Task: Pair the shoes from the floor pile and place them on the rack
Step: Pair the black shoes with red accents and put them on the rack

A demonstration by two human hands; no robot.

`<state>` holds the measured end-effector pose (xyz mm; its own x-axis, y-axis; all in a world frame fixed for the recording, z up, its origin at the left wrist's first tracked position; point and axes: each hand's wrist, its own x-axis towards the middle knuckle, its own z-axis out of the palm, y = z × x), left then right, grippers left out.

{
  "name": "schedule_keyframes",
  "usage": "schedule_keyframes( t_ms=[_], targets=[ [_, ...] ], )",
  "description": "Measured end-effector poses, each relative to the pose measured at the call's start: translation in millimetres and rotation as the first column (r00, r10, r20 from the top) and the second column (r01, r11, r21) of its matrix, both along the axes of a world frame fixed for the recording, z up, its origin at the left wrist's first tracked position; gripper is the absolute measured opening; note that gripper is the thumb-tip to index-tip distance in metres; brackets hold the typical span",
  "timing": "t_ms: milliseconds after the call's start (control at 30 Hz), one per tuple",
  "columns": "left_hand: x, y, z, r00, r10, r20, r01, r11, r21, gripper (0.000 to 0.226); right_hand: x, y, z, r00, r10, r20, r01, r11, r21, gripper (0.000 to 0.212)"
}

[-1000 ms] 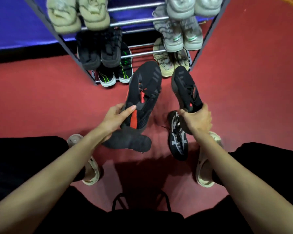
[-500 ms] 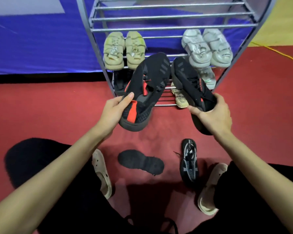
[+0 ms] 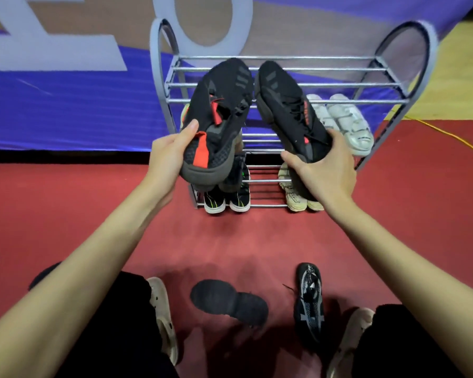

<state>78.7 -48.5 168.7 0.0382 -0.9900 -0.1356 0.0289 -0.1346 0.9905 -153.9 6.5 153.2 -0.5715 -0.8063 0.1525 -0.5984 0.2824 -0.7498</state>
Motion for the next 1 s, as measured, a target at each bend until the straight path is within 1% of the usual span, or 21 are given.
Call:
schedule_keyframes(
  t_ms=[100, 233, 333, 400, 467, 500, 600, 667, 733, 800, 867, 900, 933, 1000],
  targets=[
    [0.4, -23.3, 9.3, 1.0, -0.005, -0.021, 0.005, 1.0, 0.026, 0.027, 12.2, -30.4, 9.8, 1.0, -0.018, -0.018, 0.018, 1.0, -0.001, 0.086],
    [0.1, -55.1, 19.3, 0.999, -0.03, 0.015, 0.03, 0.999, 0.043, 0.027, 25.4, -71.8, 25.6, 0.995, -0.024, -0.093, 0.024, 1.0, 0.006, 0.083],
    [0.7, -75.2, 20.8, 0.999, -0.046, 0.017, 0.045, 0.997, 0.07, 0.027, 34.0, -98.5, 33.0, 0.995, -0.035, -0.098, 0.036, 0.999, 0.013, 0.081],
    [3.7, -83.5, 19.5, 0.996, -0.087, 0.01, 0.085, 0.991, 0.099, 0.033, 39.4, -112.4, 33.1, 0.994, -0.029, -0.105, 0.031, 0.999, 0.02, 0.082],
    [8.1, -87.9, 14.6, 0.992, -0.124, -0.026, 0.126, 0.985, 0.118, 0.04, 43.9, -122.3, 30.4, 0.993, -0.019, -0.116, 0.023, 0.999, 0.041, 0.081],
    [10.0, -88.0, 11.9, 0.99, -0.131, -0.052, 0.137, 0.982, 0.127, 0.039, 45.6, -125.1, 28.9, 0.994, -0.015, -0.113, 0.021, 0.998, 0.055, 0.08],
    [13.5, -84.0, 5.0, 0.972, -0.155, -0.177, 0.184, 0.969, 0.165, 0.021, 48.0, -127.3, 21.3, 0.998, -0.002, -0.063, 0.007, 0.996, 0.088, 0.079],
    [13.6, -80.5, 0.6, 0.95, -0.185, -0.251, 0.228, 0.961, 0.155, 0.017, 47.9, -126.5, 17.7, 0.998, 0.013, -0.064, -0.007, 0.996, 0.084, 0.079],
    [12.8, -76.4, -1.7, 0.943, -0.211, -0.257, 0.247, 0.962, 0.118, 0.015, 45.9, -126.2, 15.2, 0.996, 0.063, -0.056, -0.058, 0.995, 0.086, 0.08],
    [11.4, -72.8, -3.1, 0.943, -0.215, -0.253, 0.244, 0.966, 0.091, 0.014, 41.4, -126.2, 13.0, 0.989, 0.147, -0.026, -0.143, 0.985, 0.1, 0.085],
    [9.0, -70.0, -3.5, 0.945, -0.185, -0.269, 0.216, 0.972, 0.091, 0.018, 35.5, -125.4, 8.9, 0.975, 0.223, -0.002, -0.221, 0.97, 0.105, 0.087],
    [7.3, -68.6, -3.3, 0.946, -0.16, -0.282, 0.193, 0.977, 0.095, 0.018, 34.0, -123.9, 7.6, 0.97, 0.244, 0.006, -0.244, 0.964, 0.102, 0.085],
    [5.2, -67.5, -3.6, 0.945, -0.135, -0.298, 0.171, 0.98, 0.1, 0.017, 33.2, -123.2, 7.0, 0.969, 0.245, 0.021, -0.246, 0.966, 0.085, 0.08],
    [1.3, -65.8, -3.8, 0.942, -0.097, -0.321, 0.137, 0.985, 0.105, 0.014, 35.6, -125.5, 7.5, 0.981, 0.176, 0.08, -0.178, 0.984, 0.017, 0.07]
  ],
)
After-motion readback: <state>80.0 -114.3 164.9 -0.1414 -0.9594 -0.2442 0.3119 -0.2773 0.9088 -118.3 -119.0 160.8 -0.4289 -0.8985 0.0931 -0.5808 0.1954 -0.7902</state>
